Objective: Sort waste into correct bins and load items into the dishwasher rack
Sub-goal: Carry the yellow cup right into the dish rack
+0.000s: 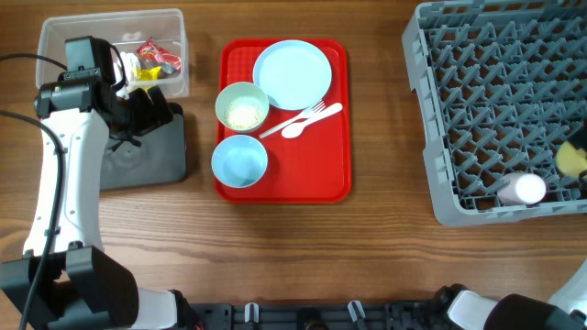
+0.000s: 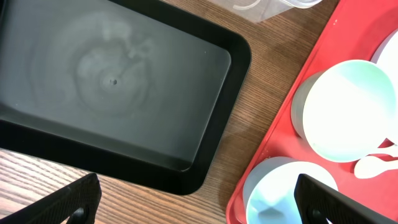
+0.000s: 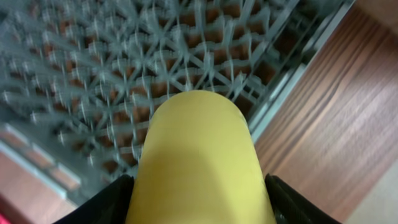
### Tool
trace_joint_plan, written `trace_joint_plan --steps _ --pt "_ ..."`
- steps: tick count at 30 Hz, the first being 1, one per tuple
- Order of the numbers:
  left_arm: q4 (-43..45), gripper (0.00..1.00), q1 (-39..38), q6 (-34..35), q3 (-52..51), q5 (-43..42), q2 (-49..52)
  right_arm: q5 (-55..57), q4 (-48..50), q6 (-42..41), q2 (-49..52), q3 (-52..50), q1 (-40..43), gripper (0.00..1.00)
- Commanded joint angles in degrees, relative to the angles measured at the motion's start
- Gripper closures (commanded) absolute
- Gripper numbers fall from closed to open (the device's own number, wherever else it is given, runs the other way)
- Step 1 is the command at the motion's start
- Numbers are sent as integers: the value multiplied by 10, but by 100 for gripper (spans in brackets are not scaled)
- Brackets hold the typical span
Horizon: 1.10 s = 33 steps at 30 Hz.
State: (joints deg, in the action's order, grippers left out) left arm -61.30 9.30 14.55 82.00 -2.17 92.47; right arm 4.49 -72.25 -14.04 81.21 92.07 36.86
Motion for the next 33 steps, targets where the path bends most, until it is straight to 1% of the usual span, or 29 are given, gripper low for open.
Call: trace_joint_plan --steps 1,12,13,14,21,29,30,31,33 --pt "2 0 2 9 -5 5 5 -12 35 -11 3 -30 12 60" --pt "2 0 2 9 -5 5 5 -21 160 -20 28 -172 22 60" --pt "2 0 2 9 -5 5 5 -21 166 -25 33 -178 22 59" --pt "2 0 2 9 -5 5 5 -21 175 -27 39 -186 22 55" --pt "2 0 2 9 -5 5 5 -22 200 -39 75 -196 29 54" --pt "2 0 2 9 -5 5 5 -54 201 -42 97 -198 72 52" --pt "2 0 2 9 -5 5 5 -61 198 -42 100 -198 78 44" --pt "2 0 2 9 -5 5 5 -61 195 -42 102 -198 82 39" --pt "2 0 2 9 -5 5 5 -61 190 -41 105 -198 85 22"
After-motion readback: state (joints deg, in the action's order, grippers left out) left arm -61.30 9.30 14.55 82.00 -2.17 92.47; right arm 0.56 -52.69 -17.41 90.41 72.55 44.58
